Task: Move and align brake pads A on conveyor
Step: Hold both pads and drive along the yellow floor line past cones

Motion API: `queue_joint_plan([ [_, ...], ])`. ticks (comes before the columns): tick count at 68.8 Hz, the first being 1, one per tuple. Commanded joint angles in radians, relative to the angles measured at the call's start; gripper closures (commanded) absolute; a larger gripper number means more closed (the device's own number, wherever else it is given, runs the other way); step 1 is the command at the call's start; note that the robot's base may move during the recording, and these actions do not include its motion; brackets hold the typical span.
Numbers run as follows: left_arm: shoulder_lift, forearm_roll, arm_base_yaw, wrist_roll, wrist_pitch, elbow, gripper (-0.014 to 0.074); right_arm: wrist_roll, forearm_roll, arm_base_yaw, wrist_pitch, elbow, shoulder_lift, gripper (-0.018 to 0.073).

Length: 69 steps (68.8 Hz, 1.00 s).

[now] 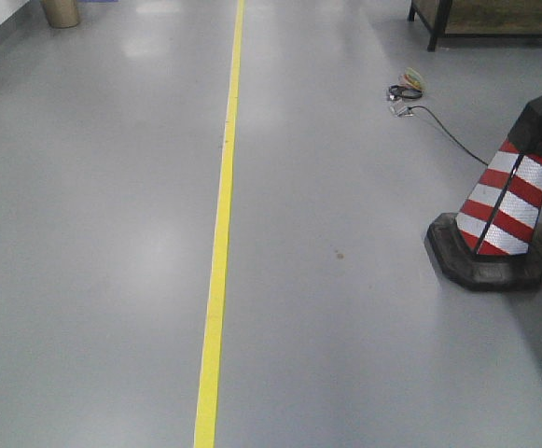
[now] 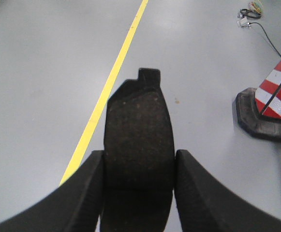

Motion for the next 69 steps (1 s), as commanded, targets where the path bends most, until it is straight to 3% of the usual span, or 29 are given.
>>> queue_joint_plan([
  [1, 0.004, -0.012, 0.000, -0.004, -0.086, -0.029, 0.0603, -0.005, 0.001, 0.001, -0.091, -0.032, 0.004, 0.0564],
  [69, 0.004, -0.012, 0.000, -0.004, -0.086, -0.029, 0.0603, -0.005, 0.009, 0.001, -0.091, -0.032, 0.004, 0.0564],
])
